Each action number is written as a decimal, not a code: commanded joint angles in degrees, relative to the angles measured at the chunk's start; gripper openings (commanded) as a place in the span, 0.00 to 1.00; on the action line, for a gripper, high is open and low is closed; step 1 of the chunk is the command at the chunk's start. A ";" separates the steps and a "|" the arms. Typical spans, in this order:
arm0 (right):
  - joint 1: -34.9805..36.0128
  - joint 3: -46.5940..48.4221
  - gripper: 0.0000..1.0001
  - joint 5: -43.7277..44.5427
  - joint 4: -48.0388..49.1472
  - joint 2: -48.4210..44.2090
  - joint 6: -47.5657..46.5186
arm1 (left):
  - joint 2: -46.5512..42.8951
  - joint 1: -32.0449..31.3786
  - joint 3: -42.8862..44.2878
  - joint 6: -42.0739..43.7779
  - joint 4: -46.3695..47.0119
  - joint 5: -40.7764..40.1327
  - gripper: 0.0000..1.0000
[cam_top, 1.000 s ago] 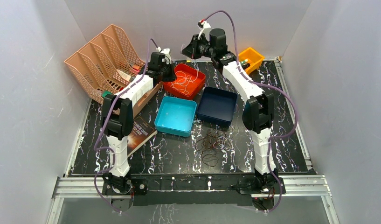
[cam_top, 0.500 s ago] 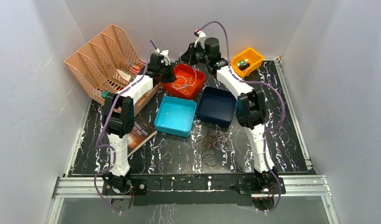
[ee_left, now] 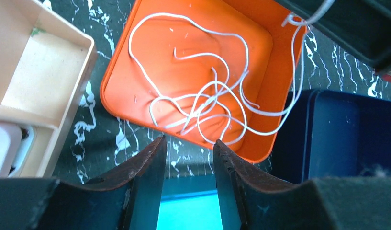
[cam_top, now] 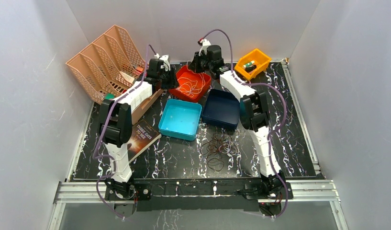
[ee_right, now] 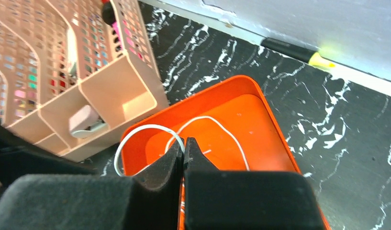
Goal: Untangle the cables
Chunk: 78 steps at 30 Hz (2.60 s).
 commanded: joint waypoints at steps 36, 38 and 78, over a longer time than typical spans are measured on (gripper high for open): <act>5.22 -24.61 0.54 23.00 -9.47 -26.64 -12.80 | -13.71 0.26 -7.47 4.88 -0.34 3.59 0.47; 4.44 -30.73 0.54 23.12 -9.43 -32.01 -9.98 | -12.99 -0.47 -6.79 5.92 -0.99 4.19 0.47; 2.30 -85.23 0.46 12.00 -12.58 -77.90 3.18 | 20.23 -8.43 30.65 2.53 -14.44 -1.50 0.43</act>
